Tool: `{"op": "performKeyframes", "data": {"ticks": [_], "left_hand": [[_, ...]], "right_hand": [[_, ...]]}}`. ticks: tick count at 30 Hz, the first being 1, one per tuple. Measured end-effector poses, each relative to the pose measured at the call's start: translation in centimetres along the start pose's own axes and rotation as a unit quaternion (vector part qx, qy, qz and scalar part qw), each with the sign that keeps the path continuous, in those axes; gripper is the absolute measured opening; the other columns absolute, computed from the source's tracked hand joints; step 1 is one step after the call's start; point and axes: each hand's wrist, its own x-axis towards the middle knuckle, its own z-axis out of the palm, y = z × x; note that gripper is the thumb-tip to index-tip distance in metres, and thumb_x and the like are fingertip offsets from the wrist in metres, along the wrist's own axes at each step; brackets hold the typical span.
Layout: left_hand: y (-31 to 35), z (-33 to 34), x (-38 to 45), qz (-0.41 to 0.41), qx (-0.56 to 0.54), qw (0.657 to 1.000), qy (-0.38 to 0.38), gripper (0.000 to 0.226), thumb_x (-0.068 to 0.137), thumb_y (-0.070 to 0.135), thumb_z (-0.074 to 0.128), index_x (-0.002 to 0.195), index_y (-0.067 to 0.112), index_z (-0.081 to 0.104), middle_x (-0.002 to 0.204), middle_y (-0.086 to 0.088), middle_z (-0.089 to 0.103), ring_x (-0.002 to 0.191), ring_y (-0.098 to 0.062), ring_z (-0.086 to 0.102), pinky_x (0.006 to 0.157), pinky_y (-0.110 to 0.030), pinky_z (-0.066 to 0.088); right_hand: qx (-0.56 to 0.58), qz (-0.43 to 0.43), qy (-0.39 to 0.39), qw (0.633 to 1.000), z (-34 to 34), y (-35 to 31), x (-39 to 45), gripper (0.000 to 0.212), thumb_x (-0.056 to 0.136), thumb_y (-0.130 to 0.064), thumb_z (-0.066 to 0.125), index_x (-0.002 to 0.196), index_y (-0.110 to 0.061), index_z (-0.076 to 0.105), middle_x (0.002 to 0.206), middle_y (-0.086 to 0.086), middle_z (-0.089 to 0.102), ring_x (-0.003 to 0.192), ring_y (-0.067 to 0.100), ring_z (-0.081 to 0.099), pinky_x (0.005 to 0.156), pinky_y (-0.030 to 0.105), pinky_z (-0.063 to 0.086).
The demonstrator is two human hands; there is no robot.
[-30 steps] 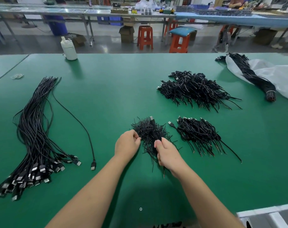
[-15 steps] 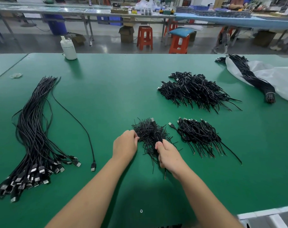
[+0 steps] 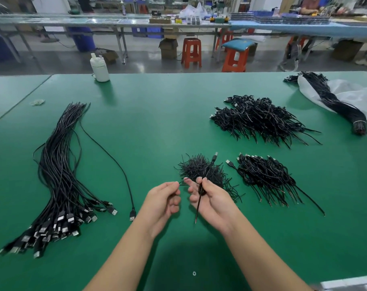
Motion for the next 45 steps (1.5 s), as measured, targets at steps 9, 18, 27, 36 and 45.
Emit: {"op": "performKeyframes", "data": {"ticks": [9,18,27,36,45], "left_hand": [[-0.2,1.5,-1.2,-0.007,0.06,0.996,0.061,0.004,0.095,0.007,0.059,0.094,0.005,0.062,0.075,-0.008,0.067,0.049,-0.015,0.06,0.041,-0.024,0.046],[0.6,0.4,-1.4,0.355,0.562,0.732,0.151,0.008,0.088,0.024,0.068,0.096,0.026,0.072,0.091,0.01,0.055,0.068,-0.01,0.054,0.064,-0.029,0.047],[3.2,0.2,-0.7,0.254,0.351,0.887,0.162,0.017,0.088,0.013,0.071,0.077,0.026,0.07,0.065,0.008,0.065,0.057,-0.012,0.053,0.06,-0.025,0.049],[2.7,1.4,-1.4,0.284,0.512,0.806,0.086,0.017,0.087,0.015,0.066,0.077,0.027,0.071,0.073,0.002,0.058,0.063,-0.004,0.049,0.06,-0.012,0.034],[1.4,0.9,-2.5,0.491,0.643,0.584,0.065,0.008,0.089,0.014,0.065,0.084,0.01,0.07,0.079,-0.003,0.059,0.072,-0.022,0.058,0.064,-0.033,0.051]], "right_hand": [[-0.068,-0.126,0.005,0.99,1.2,0.4,0.0,0.031,0.106,-0.009,0.035,0.087,0.001,0.056,0.09,0.016,0.066,0.076,0.022,0.063,0.073,0.032,0.058],[-0.079,-0.129,-0.018,0.988,2.1,0.7,-0.7,0.031,0.107,-0.01,0.035,0.089,0.002,0.056,0.087,0.017,0.065,0.076,0.022,0.067,0.076,0.031,0.059],[-0.452,-0.144,-0.065,0.878,1.9,0.3,-2.1,0.024,0.107,-0.02,0.037,0.095,-0.007,0.053,0.074,0.003,0.052,0.06,0.011,0.049,0.055,0.025,0.038],[-0.586,-0.185,-0.035,0.788,1.9,0.8,-1.6,0.022,0.106,-0.018,0.037,0.124,-0.02,0.05,0.072,-0.013,0.043,0.062,0.006,0.039,0.063,0.025,0.037],[-0.458,-0.106,-0.015,0.882,1.4,0.5,-1.3,0.02,0.107,-0.024,0.038,0.09,-0.013,0.041,0.061,-0.007,0.035,0.049,0.008,0.029,0.046,0.022,0.023]]}}
